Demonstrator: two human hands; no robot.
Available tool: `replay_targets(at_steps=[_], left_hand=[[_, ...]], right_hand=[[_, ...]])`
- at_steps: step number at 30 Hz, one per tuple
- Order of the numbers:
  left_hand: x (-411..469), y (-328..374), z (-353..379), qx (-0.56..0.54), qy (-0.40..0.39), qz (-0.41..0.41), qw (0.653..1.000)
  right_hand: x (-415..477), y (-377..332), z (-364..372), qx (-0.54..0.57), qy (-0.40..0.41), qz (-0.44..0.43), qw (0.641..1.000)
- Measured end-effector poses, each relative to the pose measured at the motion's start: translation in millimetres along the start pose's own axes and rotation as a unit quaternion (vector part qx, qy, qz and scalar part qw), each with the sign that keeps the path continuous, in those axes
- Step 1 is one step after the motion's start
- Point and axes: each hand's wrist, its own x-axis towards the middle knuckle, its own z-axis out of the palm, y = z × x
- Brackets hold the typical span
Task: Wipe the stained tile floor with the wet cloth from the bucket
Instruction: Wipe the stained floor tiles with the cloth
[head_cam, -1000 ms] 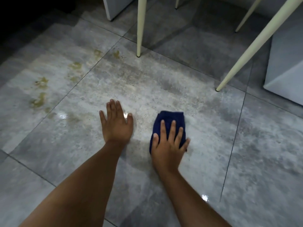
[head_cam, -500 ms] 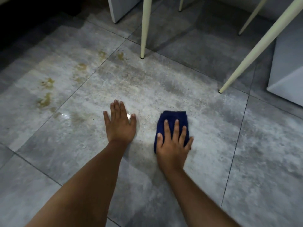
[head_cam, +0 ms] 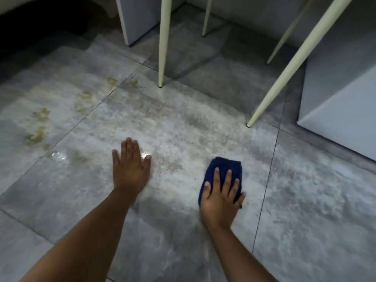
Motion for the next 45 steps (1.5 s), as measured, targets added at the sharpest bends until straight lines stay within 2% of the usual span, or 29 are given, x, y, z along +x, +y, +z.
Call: replay_targets(at_steps=[2, 4, 6, 8, 11, 15, 17, 20, 22, 23, 26, 28, 31, 33, 35, 37, 39, 42, 45], left_hand=[[2.5, 6.2, -3.6, -0.002, 0.005, 0.024, 1.000], [6.5, 4.6, -6.3, 0.003, 0.010, 0.038, 0.999], [5.9, -0.8, -5.4, 0.007, 0.009, 0.036, 0.999], [-0.1, -6.2, -2.1, 0.011, 0.005, 0.032, 0.999], [-8.9, -7.4, 0.8, 0.004, -0.006, 0.036, 0.999], [-7.3, 10.0, -0.2, 0.001, -0.025, 0.043, 0.999], [-3.9, 7.3, -4.8, 0.007, -0.030, 0.044, 0.999], [5.9, -8.7, -13.3, 0.011, -0.014, 0.047, 0.999], [7.2, -15.6, -12.6, 0.013, -0.013, 0.052, 0.999], [4.7, -17.5, -10.8, 0.013, -0.013, 0.052, 0.998], [-6.4, -25.7, -5.5, 0.007, -0.001, 0.050, 0.999], [-9.2, -26.2, -3.2, -0.023, 0.002, 0.048, 0.999], [-6.2, -18.0, -9.3, -0.079, 0.038, 0.036, 0.996], [-3.6, -34.8, -23.1, -0.073, 0.052, 0.035, 0.995], [-10.3, -75.5, -38.7, -0.035, 0.050, 0.019, 0.998], [-24.9, -115.6, -50.5, -0.007, 0.045, -0.027, 0.999], [-39.2, -141.1, -58.9, -0.004, 0.054, -0.088, 0.995], [-50.7, -176.4, -73.9, -0.009, 0.065, -0.187, 0.980], [-52.9, -211.1, -84.2, -0.008, 0.071, -0.251, 0.965]], right_hand=[[33.9, 13.3, -17.1, -0.017, 0.015, 0.000, 1.000], [48.8, 25.6, -22.9, -0.001, 0.029, 0.056, 0.998], [36.5, 24.3, -15.7, 0.026, 0.040, 0.119, 0.992], [3.2, 9.9, -2.2, 0.022, 0.032, 0.138, 0.990], [-27.6, -20.5, 12.0, 0.001, 0.008, 0.068, 0.998], [14.5, -53.1, 5.6, -0.032, -0.025, -0.072, 0.997], [39.0, -64.7, -1.0, -0.035, -0.022, -0.105, 0.994], [46.1, -75.9, -0.8, 0.018, -0.002, -0.050, 0.999], [22.2, -77.8, 9.4, 0.027, 0.009, 0.004, 1.000], [2.0, -80.1, 15.0, 0.020, 0.020, -0.001, 1.000], [-40.1, -97.4, 27.6, 0.018, 0.000, -0.155, 0.988], [-20.6, -110.5, 26.3, -0.015, -0.035, -0.237, 0.971], [42.3, -111.2, 5.3, -0.045, -0.035, -0.177, 0.983], [60.5, -109.6, -2.7, -0.045, -0.029, -0.140, 0.989], [41.7, -116.7, 5.5, -0.019, -0.039, -0.141, 0.989], [-1.6, -121.3, 21.4, -0.009, -0.044, -0.170, 0.984], [-46.1, -126.6, 30.5, -0.017, -0.031, -0.244, 0.969], [-90.8, -161.7, 34.2, -0.008, -0.056, -0.357, 0.933], [-89.2, -211.7, 42.4, -0.021, -0.061, -0.457, 0.887]])
